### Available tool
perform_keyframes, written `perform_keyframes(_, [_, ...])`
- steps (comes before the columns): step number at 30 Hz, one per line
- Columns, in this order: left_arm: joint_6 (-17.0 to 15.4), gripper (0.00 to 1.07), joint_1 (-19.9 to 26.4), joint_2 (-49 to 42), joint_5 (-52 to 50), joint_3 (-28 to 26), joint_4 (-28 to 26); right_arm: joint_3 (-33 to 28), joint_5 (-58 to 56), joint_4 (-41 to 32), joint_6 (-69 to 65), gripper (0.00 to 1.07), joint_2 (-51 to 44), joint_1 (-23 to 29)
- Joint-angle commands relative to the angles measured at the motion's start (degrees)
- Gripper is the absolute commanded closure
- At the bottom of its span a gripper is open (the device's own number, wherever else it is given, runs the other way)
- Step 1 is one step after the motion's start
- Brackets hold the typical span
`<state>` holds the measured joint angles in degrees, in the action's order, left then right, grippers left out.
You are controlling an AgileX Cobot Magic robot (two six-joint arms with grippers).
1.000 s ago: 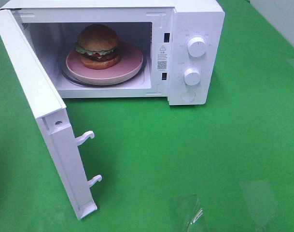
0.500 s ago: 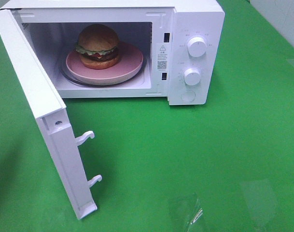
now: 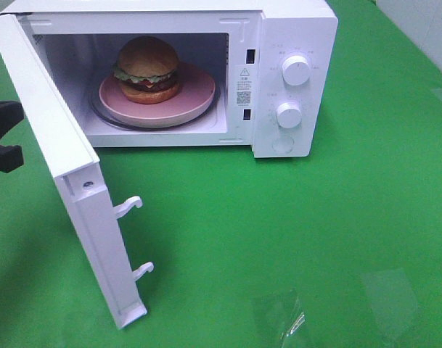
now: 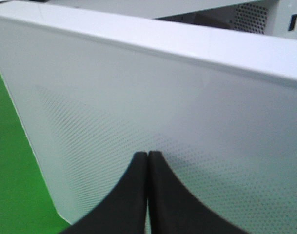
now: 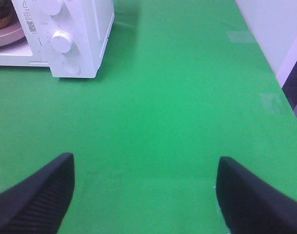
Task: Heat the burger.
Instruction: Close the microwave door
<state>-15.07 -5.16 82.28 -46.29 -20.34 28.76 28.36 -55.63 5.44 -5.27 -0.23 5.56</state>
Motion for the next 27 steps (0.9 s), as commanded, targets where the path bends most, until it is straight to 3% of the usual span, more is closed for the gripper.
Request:
perform_keyframes(1, [-0.1,1.07,-2.8,3.4,-1.0,-2.2,-0.3,-0.2,0.5,-0.1,0.6,0.32,-1.5,-0.3])
perform_keyframes(9, [0.7,1.07,-6.0,7.3,-0.9,-5.4,-0.9,-0.2,0.5,-0.1,0.6,0.32,-1.5,-0.3])
perform_keyframes(15, [0.7,1.07,-8.1,9.7,-0.7,-9.1,-5.1,-0.2,0.5,-0.1,0.6,0.32,-1.5,-0.3])
perform_keyframes(27, [0.9,1.07,-13.2,14.6,2.9,-14.6,-8.3,-0.2,0.5,-0.1,0.6,0.32,-1.5,-0.3])
